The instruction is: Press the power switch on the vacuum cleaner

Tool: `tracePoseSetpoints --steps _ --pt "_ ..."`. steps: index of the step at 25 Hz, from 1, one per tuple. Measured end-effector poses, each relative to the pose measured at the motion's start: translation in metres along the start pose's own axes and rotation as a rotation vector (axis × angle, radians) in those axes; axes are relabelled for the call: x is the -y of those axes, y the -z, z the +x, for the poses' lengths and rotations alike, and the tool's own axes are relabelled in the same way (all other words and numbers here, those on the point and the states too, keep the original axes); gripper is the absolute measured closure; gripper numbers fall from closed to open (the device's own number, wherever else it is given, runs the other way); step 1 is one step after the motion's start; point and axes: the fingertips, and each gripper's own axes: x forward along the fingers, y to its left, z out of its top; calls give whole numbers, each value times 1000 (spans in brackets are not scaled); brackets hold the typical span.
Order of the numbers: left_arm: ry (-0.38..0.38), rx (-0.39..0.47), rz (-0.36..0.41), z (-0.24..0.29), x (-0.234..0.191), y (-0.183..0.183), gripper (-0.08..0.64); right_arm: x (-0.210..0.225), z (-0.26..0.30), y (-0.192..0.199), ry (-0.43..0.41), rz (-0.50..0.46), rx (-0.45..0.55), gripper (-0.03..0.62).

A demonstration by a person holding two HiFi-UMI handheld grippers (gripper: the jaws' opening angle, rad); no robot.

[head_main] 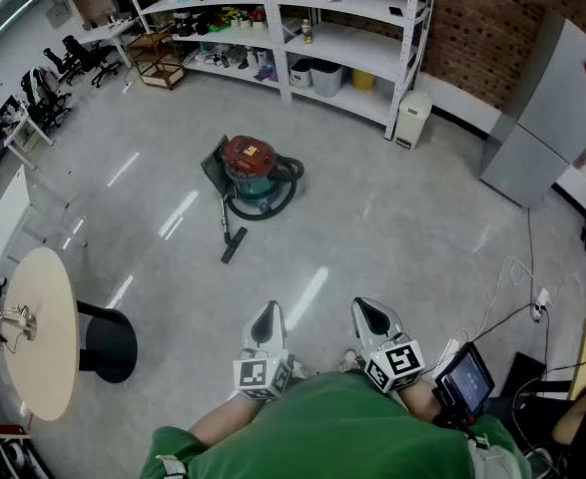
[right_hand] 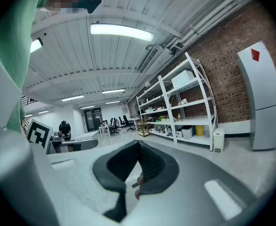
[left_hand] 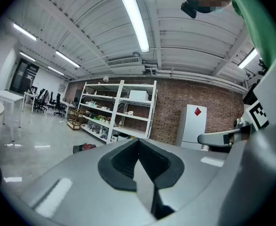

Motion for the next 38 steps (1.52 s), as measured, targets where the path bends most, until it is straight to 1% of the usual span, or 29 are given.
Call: tracePoseSetpoints --steps 3,13,20,24,32,38 --pt "-11 -6 -6 -1 0 -7 552 -1 0 -2 -3 -1 4 592" --pt "-4 -6 -3 -5 0 0 552 -2 -2 -2 -16 9 10 592" --pt "-32 -18 -6 -5 0 -3 552 -1 -2 -1 -20 10 7 592" --pt "-29 -13 3 -2 8 1 552 7 -4 -4 -28 10 3 592" --pt "-58 -18 1 18 26 -4 552 37 -4 -10 -45 19 6 592" --pt "-80 -10 17 60 57 3 552 93 0 -16 -66 27 8 592"
